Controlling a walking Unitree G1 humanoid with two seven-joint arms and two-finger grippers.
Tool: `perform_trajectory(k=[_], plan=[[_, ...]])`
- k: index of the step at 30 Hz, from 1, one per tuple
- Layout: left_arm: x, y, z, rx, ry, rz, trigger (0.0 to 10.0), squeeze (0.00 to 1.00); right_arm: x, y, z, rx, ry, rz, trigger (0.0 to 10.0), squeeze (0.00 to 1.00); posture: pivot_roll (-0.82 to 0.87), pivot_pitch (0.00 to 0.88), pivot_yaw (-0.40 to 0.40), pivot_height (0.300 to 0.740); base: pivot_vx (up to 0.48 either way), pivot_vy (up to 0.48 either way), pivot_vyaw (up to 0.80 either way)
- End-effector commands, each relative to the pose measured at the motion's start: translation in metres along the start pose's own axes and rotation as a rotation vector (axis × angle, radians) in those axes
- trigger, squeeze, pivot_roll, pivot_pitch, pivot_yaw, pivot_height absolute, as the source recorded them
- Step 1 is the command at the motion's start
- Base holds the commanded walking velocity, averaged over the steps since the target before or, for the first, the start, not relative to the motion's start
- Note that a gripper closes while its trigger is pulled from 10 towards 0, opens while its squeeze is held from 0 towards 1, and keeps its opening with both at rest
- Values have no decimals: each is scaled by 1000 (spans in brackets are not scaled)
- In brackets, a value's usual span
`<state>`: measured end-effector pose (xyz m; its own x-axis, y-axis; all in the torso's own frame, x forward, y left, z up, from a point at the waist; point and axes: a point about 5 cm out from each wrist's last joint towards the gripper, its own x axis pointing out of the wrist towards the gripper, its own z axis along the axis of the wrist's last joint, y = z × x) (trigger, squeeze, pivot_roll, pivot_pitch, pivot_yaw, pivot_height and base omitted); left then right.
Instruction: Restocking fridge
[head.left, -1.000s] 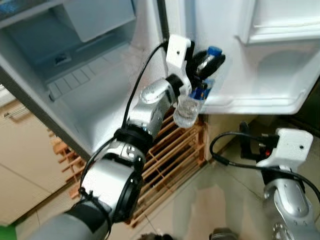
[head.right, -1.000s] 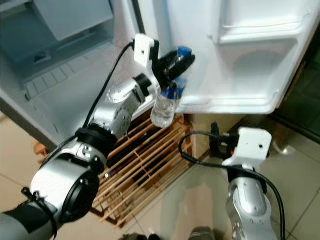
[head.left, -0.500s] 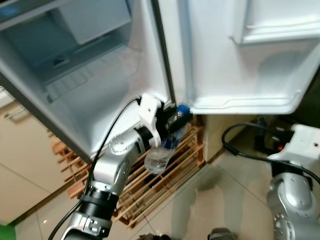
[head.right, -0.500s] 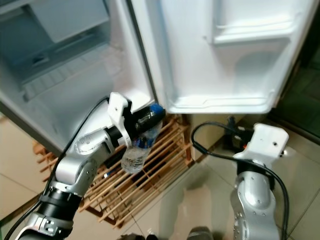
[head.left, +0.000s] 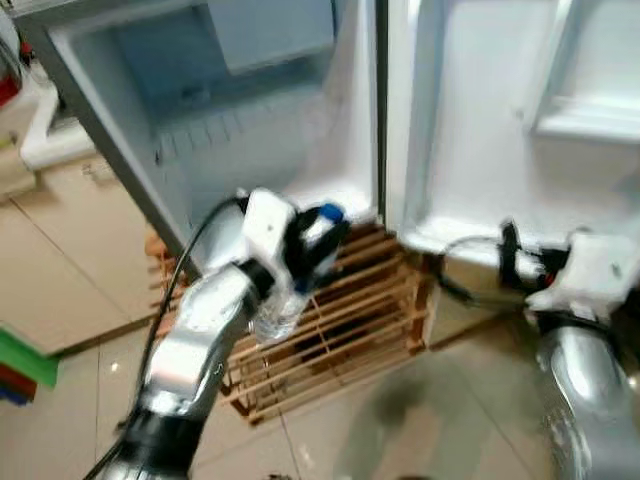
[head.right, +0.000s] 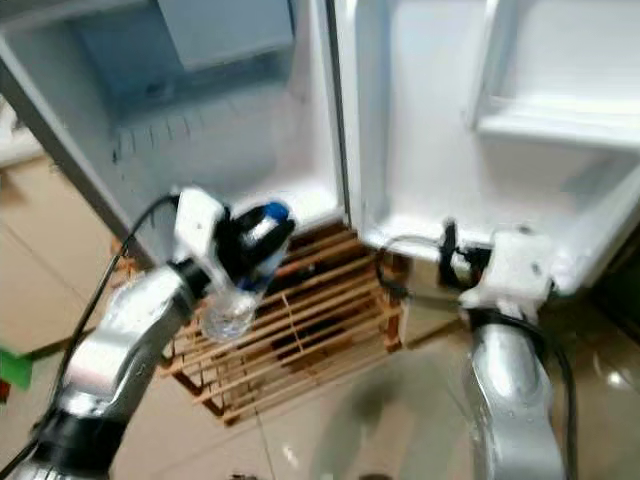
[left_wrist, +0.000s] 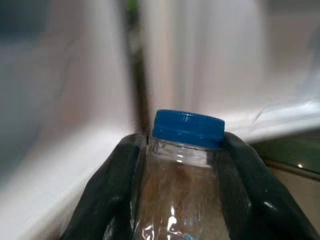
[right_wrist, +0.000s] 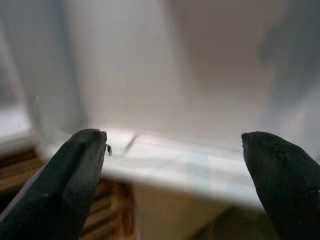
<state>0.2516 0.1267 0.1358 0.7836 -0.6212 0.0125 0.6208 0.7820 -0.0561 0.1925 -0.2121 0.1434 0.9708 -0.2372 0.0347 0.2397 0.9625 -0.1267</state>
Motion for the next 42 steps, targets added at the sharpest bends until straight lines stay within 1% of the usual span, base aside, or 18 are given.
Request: perform_trajectory(k=[1,3,4,6,7,8,9,11,15,17,20,24,30,32,34,38,41,42], plan=[[-17,-5,3,-61,-11,23,10000,0,-13,-3,24,-23,-141,16,10000,290,-194,0,103,732,0,0,0],[-20,-8,2,-123,-43,96,10000,0,-23,-4,23,-74,-161,64,10000,271,-197,0,96,732,0,0,0],[-19,-9,3,-131,-60,107,10000,0,-25,-4,19,-76,-143,78,10000,271,-196,0,91,732,0,0,0],[-4,-8,12,-8,-94,115,10000,0,-18,-9,6,-24,-69,39,10000,267,-202,0,88,732,0,0,0],[3,-8,15,31,-104,115,10000,0,-14,-11,2,-11,-49,25,10000,263,-200,0,86,732,0,0,0],[7,-9,17,39,-110,99,10000,0,-10,-12,0,-5,-39,18,10000,267,-199,0,87,732,0,0,0],[13,-14,21,39,-114,53,10000,0,-5,-10,0,-14,-46,23,10000,267,-198,0,92,732,0,0,0],[16,-15,24,40,-121,28,10000,0,-2,-7,3,-34,-66,36,10000,263,-203,0,106,732,0,0,0],[25,-19,34,47,-150,-48,10000,0,10,-2,4,-12,-100,25,10000,267,-204,0,128,732,351,-136,0],[25,-19,35,50,-151,-53,10000,0,10,-1,4,-15,-95,24,10000,267,-206,0,133,732,390,-274,0],[24,-24,35,38,-148,-108,10000,0,1,-1,1,-2,-78,11,10000,278,-216,0,143,732,391,-275,-740],[25,-26,35,36,-147,-138,10000,0,-1,-5,1,-6,-82,-7,10000,290,-227,0,146,732,390,-275,-733],[29,-28,35,28,-147,-166,10000,0,-1,-2,1,-9,-79,13,10000,290,-233,0,144,732,393,-271,-738],[30,-27,36,27,-148,-165,10000,0,0,0,-1,-8,-70,31,10000,290,-233,0,143,732,394,-270,-731],[35,-25,38,13,-156,-151,10000,0,2,2,-1,-16,-68,43,10000,275,-233,0,141,732,240,0,0],[45,-11,43,-13,-168,-87,10000,0,3,6,-1,-19,-71,58,10000,259,-230,0,137,732,0,0,0],[56,0,57,-3,-212,-79,10000,0,2,7,-1,-20,-70,69,10000,263,-228,0,125,732,0,0,0],[56,0,57,-3,-212,-79,10000,0,2,7,-1,-20,-70,69,10000,263,-228,0,125,732,0,0,0]])
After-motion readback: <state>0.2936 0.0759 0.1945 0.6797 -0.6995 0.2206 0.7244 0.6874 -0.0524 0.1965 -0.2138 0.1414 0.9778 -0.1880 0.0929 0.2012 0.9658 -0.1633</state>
